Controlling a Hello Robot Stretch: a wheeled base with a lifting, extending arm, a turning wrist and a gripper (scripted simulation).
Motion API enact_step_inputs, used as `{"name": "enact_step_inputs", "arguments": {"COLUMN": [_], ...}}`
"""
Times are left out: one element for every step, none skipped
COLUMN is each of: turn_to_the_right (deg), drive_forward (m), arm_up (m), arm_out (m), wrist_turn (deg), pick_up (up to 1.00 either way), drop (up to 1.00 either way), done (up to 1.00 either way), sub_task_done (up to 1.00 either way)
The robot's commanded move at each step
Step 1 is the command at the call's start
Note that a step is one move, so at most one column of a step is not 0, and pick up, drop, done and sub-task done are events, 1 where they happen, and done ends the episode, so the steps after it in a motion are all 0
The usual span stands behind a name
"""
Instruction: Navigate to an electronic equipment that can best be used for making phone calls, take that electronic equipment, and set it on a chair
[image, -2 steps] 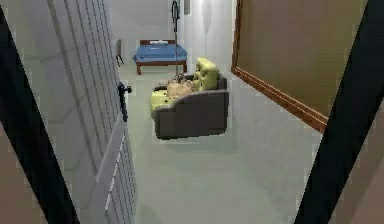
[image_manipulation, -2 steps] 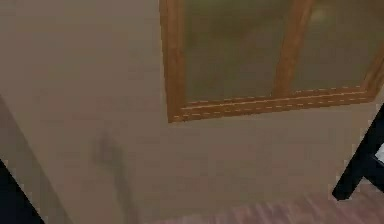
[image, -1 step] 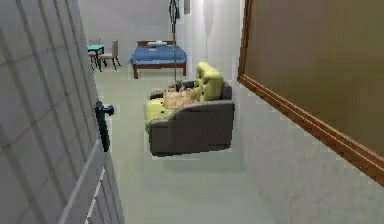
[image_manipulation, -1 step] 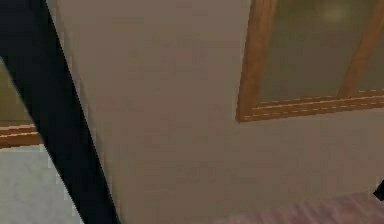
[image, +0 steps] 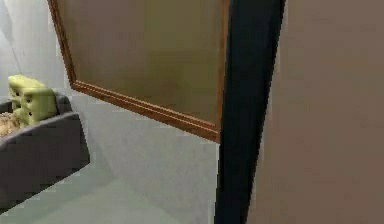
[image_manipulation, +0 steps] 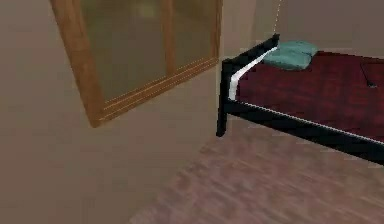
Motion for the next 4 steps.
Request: {"name": "enact_step_inputs", "arguments": {"turn_to_the_right": [45.0, 45.0, 39.0, 0.0], "drive_forward": [0.0, 0.0, 0.0, 0.35], "arm_up": [0.0, 0.0, 0.0, 0.0], "arm_out": [0.0, 0.0, 0.0, 0.0], "wrist_turn": [0.0, 0.0, 0.0, 0.0], "pick_up": [0.0, 0.0, 0.0, 0.0], "drop": [0.0, 0.0, 0.0, 0.0], "done": [0.0, 0.0, 0.0, 0.0], "sub_task_done": [0.0, 0.0, 0.0, 0.0]}}
